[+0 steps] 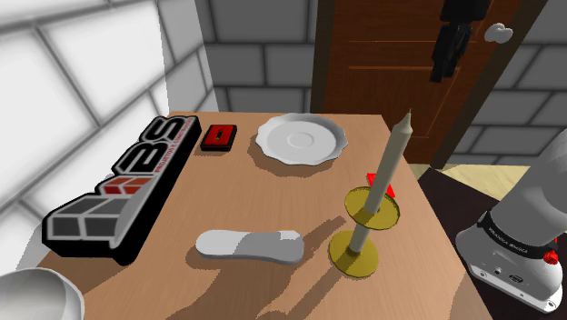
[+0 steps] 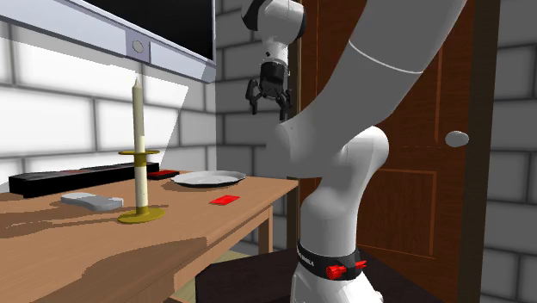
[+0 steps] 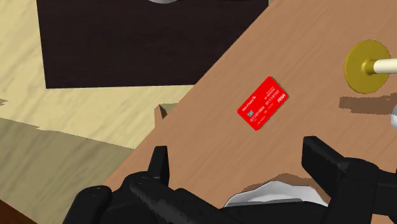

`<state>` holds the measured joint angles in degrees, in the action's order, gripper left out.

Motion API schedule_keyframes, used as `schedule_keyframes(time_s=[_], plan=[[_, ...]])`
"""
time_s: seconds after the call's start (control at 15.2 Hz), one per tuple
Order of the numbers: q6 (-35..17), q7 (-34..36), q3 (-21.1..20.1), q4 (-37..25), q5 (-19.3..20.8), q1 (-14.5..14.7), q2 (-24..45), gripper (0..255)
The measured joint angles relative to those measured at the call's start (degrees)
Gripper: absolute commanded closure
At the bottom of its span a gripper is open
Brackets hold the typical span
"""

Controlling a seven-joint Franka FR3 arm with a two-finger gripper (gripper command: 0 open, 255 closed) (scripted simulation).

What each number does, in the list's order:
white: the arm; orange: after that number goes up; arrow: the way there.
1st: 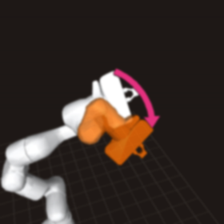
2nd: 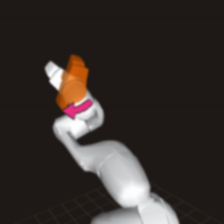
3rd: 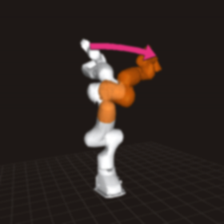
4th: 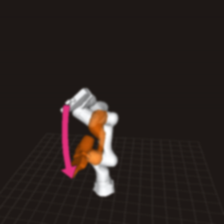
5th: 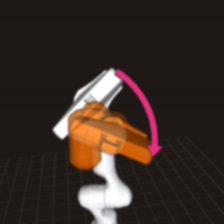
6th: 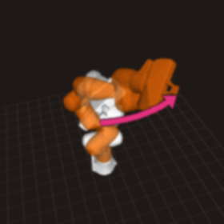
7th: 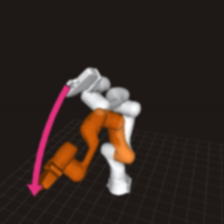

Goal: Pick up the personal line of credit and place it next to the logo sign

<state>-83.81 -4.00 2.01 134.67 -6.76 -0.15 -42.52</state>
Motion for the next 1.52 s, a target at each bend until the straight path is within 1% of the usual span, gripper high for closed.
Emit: schedule_keyframes(time_s=[0.07, 0.2, 0.4, 0.53, 0.86, 1.25, 1.39, 1.52], plan=[[0.0, 0.0, 0.0, 0.0, 0.0, 0.0, 0.0, 0], [-0.67, 2.77, -0.96, 1.68, -1.17, -0.49, 0.32, 0], [-2.48, 9.52, -3.4, 4.36, -4.3, -1.31, 2.3, 0], [-4.86, 13.89, -4.94, 7.17, -6.51, -1.91, 3.83, 0], [-10.0, 25.43, -9.24, 12.09, -13.31, -2.42, 8.27, 0], [-18.58, 37.55, -14.08, 17.09, -22.78, -1.93, 15.91, 0], [-20.84, 40.33, -15.05, 17.65, -25.26, -1.81, 18.53, 0], [-22.37, 40.97, -15.61, 18.66, -26.47, -1.5, 19.27, 0]])
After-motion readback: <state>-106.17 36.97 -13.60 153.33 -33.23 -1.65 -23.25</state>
